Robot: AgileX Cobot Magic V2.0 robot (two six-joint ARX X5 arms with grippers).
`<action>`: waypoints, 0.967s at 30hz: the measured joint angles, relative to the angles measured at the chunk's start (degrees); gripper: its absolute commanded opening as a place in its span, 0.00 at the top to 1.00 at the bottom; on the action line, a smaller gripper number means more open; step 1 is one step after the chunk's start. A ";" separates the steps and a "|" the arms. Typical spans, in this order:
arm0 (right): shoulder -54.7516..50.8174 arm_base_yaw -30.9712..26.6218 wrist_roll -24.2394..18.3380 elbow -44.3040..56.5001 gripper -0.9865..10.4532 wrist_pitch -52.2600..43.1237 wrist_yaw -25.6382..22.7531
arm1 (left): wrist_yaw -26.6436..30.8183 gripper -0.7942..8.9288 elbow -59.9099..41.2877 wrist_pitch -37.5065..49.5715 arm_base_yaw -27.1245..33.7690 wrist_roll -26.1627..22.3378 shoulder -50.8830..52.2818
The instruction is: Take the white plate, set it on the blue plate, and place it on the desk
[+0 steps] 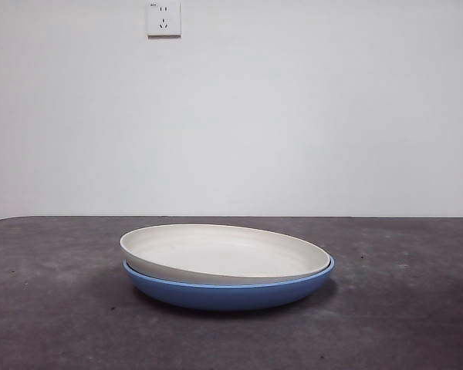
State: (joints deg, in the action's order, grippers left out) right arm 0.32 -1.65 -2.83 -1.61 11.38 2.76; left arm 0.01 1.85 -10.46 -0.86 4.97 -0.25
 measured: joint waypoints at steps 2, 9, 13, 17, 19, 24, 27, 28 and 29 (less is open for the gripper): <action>0.00 0.00 0.28 0.00 0.90 0.00 0.00 | 0.00 0.90 0.00 0.00 0.00 0.02 0.00; 0.00 0.00 0.35 0.39 0.90 -1.20 0.20 | 0.00 0.90 0.00 0.00 0.00 0.02 0.00; 0.00 0.00 0.37 0.61 0.90 -1.81 0.20 | 0.00 0.90 0.00 0.00 0.00 0.02 0.00; 0.00 0.00 0.35 0.63 0.90 -1.84 0.20 | 0.00 0.90 0.00 0.00 0.00 0.00 0.00; 0.00 0.00 0.37 0.63 0.90 -1.84 0.20 | 0.00 0.90 0.00 0.00 0.00 0.02 0.00; 0.00 0.00 0.35 0.63 0.90 -1.84 0.20 | 0.00 0.90 0.00 0.00 0.00 0.02 0.00; 0.00 0.00 0.37 0.63 0.90 -1.84 0.20 | 0.00 0.90 0.00 0.00 0.00 0.00 0.00; 0.00 0.00 0.37 0.63 0.90 -1.84 0.20 | 0.00 0.90 0.00 0.00 0.00 0.02 0.00; 0.00 0.00 0.37 0.63 0.90 -1.84 0.20 | 0.00 0.90 0.00 0.00 0.00 0.00 0.00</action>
State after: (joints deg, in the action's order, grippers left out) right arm 0.32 -1.65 -2.46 -0.97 9.54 2.96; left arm 0.01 1.85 -10.46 -0.86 4.97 -0.25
